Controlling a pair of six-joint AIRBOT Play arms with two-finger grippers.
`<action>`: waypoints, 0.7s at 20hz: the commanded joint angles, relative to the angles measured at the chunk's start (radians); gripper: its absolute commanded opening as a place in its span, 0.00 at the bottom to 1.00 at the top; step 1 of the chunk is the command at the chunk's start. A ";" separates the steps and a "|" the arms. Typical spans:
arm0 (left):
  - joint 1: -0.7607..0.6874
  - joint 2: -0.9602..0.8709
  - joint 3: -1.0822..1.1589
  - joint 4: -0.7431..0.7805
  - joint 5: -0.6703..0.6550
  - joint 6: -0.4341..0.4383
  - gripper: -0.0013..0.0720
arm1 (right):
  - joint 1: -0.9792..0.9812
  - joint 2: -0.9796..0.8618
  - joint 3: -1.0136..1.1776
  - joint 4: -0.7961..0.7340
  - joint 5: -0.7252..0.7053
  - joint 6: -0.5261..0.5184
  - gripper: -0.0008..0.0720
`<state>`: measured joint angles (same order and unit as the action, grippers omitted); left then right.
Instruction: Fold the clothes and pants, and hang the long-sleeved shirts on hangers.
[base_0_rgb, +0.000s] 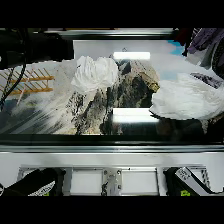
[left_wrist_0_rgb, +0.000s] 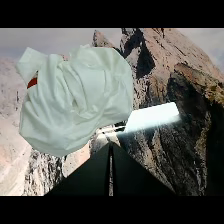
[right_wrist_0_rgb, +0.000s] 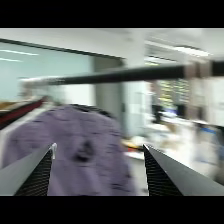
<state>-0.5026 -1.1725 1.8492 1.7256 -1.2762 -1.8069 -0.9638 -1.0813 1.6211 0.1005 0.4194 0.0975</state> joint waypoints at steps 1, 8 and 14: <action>-0.001 -0.002 -0.007 -0.001 0.001 0.000 0.04 | 0.014 0.029 0.000 0.010 0.479 0.155 0.84; 0.000 0.120 -0.348 -0.052 0.174 -0.097 0.04 | 0.576 0.013 -0.077 -0.535 0.663 0.363 0.84; -0.001 0.146 -0.436 -0.107 0.187 -0.095 0.04 | 1.082 0.006 -0.277 -0.772 0.663 0.427 0.84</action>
<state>-0.5026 -1.0367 1.4475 1.6440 -1.0985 -1.8965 -0.0906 -1.0725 1.4246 -0.5453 1.0679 0.4866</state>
